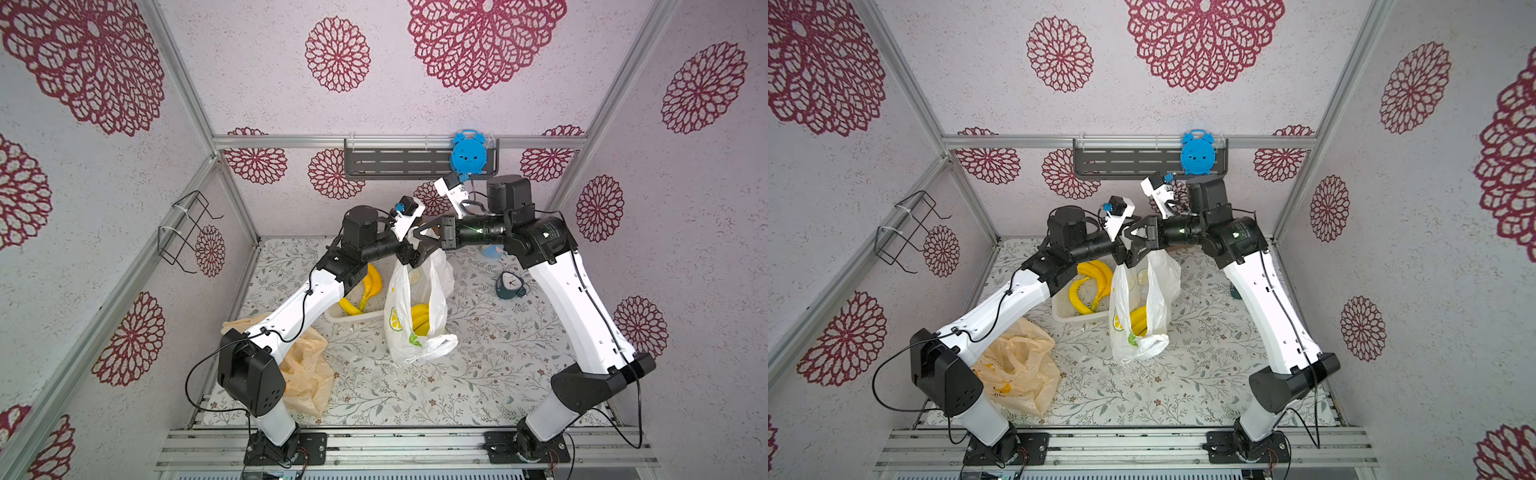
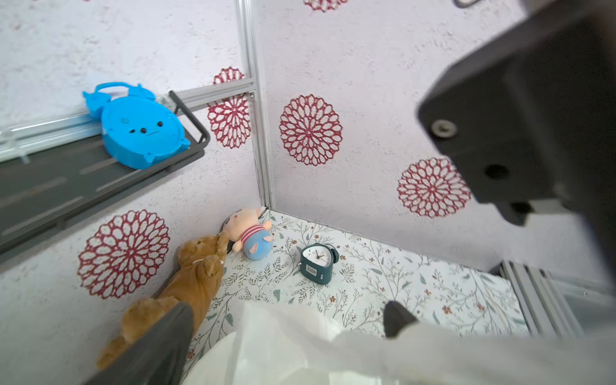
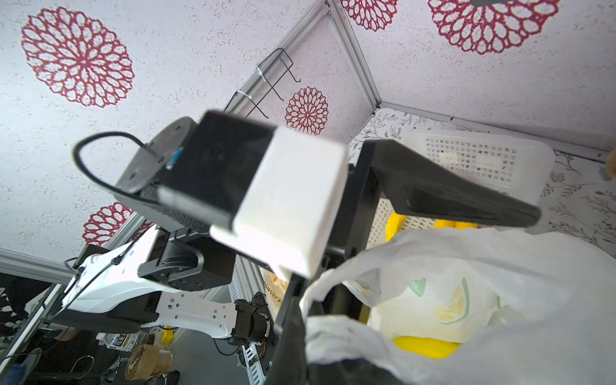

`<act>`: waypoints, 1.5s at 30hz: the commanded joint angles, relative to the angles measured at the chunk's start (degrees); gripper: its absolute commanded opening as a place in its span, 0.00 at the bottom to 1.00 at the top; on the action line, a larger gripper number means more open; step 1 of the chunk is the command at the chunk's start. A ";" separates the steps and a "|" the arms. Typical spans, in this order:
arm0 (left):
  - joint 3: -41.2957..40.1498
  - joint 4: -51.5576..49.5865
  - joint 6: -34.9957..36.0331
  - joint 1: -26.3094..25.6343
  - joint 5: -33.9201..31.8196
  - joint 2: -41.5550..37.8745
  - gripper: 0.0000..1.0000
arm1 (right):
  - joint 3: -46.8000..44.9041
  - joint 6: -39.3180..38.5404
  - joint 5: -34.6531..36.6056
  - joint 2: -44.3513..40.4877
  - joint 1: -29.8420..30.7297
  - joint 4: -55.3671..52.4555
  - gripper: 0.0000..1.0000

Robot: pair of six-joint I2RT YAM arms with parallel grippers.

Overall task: Place the banana into a plastic bag & tie a knot
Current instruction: Adjust the plastic bag at the center of the board.

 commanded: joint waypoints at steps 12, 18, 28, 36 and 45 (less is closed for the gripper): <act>0.03 5.48 -15.89 -2.41 -31.81 0.98 0.00 | -19.24 -2.04 21.56 -14.63 -3.01 3.28 0.66; 2.05 -1.87 -19.83 -1.95 -41.04 1.28 0.00 | -41.54 -3.63 28.02 -30.95 -3.21 18.05 0.97; 6.05 -12.75 -23.17 -0.36 -44.85 2.02 0.00 | -59.83 -6.09 27.65 -39.30 -3.22 36.28 0.98; 5.72 -13.86 -24.69 1.74 -42.09 2.62 0.00 | -61.99 -6.24 23.47 -34.22 -3.02 40.70 0.74; 11.84 -15.06 -27.64 2.58 -30.62 7.56 0.00 | -55.94 -4.47 40.04 -33.61 -3.15 32.42 0.00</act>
